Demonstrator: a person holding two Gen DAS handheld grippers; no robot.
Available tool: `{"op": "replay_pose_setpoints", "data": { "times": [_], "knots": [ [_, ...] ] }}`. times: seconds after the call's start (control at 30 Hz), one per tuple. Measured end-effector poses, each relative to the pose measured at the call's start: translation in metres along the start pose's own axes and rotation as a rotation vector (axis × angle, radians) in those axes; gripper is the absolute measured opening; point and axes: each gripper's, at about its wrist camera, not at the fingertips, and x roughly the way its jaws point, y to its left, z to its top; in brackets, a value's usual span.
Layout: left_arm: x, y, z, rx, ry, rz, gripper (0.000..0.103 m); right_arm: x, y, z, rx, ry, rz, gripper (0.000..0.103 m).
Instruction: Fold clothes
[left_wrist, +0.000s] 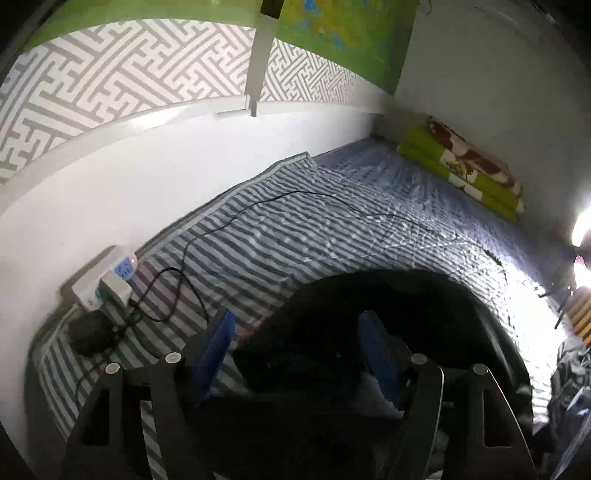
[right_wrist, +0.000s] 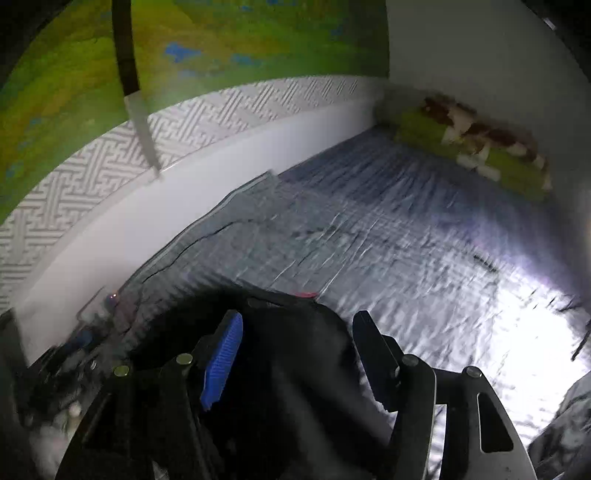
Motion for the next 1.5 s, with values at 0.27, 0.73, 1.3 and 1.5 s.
{"op": "replay_pose_setpoints", "data": {
  "times": [0.27,0.73,1.3,1.5],
  "knots": [
    [-0.008,0.040,0.001,-0.046,-0.021,0.018,0.079,0.046,0.024,-0.154,0.161,0.274,0.161,0.067],
    [-0.017,0.054,-0.016,-0.047,0.019,-0.001,0.079,0.065,0.054,-0.185,0.244,0.259,0.229,0.006],
    [0.002,0.010,-0.037,0.023,0.131,-0.125,0.081,-0.130,-0.124,-0.292,0.159,0.447,-0.349,0.030],
    [0.028,-0.038,-0.064,0.121,0.255,-0.207,0.084,-0.137,-0.108,-0.274,0.158,0.295,-0.279,0.041]
  ]
}}
